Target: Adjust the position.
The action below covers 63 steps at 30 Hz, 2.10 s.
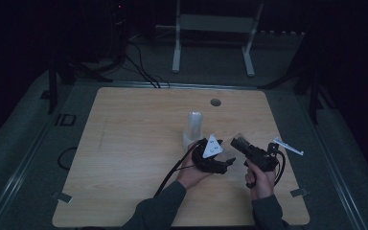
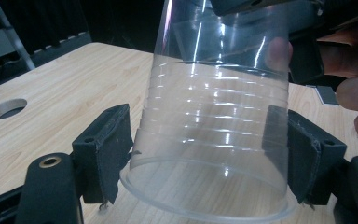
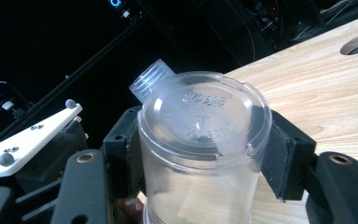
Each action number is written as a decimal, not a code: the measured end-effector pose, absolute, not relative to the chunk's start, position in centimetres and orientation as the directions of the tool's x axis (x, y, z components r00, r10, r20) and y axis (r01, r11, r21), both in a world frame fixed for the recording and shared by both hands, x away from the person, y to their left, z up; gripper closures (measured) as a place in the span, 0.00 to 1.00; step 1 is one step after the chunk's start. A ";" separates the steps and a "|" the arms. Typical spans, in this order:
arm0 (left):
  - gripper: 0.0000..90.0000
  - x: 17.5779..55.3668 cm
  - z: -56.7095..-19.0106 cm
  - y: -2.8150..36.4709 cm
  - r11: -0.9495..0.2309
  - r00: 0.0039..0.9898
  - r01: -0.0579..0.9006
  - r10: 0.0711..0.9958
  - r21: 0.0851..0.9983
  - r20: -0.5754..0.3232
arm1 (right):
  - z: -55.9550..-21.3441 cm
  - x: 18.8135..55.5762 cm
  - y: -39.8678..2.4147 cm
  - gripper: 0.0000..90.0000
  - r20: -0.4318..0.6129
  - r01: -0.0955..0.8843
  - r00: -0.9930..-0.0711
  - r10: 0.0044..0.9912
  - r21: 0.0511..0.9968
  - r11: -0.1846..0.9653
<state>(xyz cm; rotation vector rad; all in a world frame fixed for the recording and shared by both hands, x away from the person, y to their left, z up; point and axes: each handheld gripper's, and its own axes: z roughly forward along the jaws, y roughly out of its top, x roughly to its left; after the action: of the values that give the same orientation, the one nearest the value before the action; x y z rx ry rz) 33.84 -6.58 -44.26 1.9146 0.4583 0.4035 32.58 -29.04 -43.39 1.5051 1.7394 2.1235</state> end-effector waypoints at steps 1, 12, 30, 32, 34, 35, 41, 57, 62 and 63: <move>0.27 33.8 -44.3 -6.6 -0.350 0.870 0.129 0.490 0.928 0.064 | -43.4 32.6 -29.0 0.42 0.645 0.528 -0.537 0.543 0.759 -0.381; 0.32 33.9 -44.1 -6.2 -0.345 0.883 0.129 0.467 0.930 0.051 | -43.2 32.6 -28.7 0.37 0.619 0.540 -0.558 0.553 0.776 -0.325; 0.33 34.4 -43.4 -4.4 -0.352 0.873 0.140 0.486 0.926 0.053 | -42.1 31.8 -29.3 0.36 0.521 0.524 -0.591 0.616 0.829 -0.198; 0.33 34.5 -43.4 -4.2 -0.353 0.874 0.143 0.484 0.925 0.049 | -42.0 31.7 -29.3 0.36 0.500 0.517 -0.599 0.626 0.838 -0.174; 0.33 34.5 -43.4 -4.0 -0.354 0.874 0.146 0.483 0.924 0.047 | -41.8 31.7 -29.4 0.36 0.478 0.513 -0.609 0.633 0.846 -0.146; 0.33 34.5 -43.4 -4.0 -0.354 0.874 0.146 0.483 0.924 0.047 | -41.8 31.7 -29.4 0.36 0.478 0.513 -0.609 0.633 0.846 -0.146; 0.33 34.6 -43.4 -3.5 -0.356 0.873 0.149 0.485 0.923 0.046 | -41.1 31.7 -29.6 0.37 0.372 0.491 -0.634 0.678 0.871 -0.019; 0.33 34.6 -43.2 -3.0 -0.384 0.892 0.145 0.450 0.912 0.048 | -38.7 31.9 -29.5 0.40 0.122 0.445 -0.678 0.725 0.853 0.272; 0.33 34.7 -43.2 -2.8 -0.395 0.894 0.141 0.444 0.908 0.054 | -38.2 31.9 -29.2 0.40 0.068 0.434 -0.690 0.721 0.835 0.337; 0.33 34.7 -43.1 -2.8 -0.398 0.895 0.140 0.442 0.907 0.055 | -38.1 31.9 -29.1 0.40 0.056 0.432 -0.692 0.720 0.831 0.350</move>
<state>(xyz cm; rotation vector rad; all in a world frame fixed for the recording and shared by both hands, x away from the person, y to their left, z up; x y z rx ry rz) 34.71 -2.75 -43.15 1.9745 0.4240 0.3480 31.91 -29.12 -38.09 1.0198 2.2985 1.2676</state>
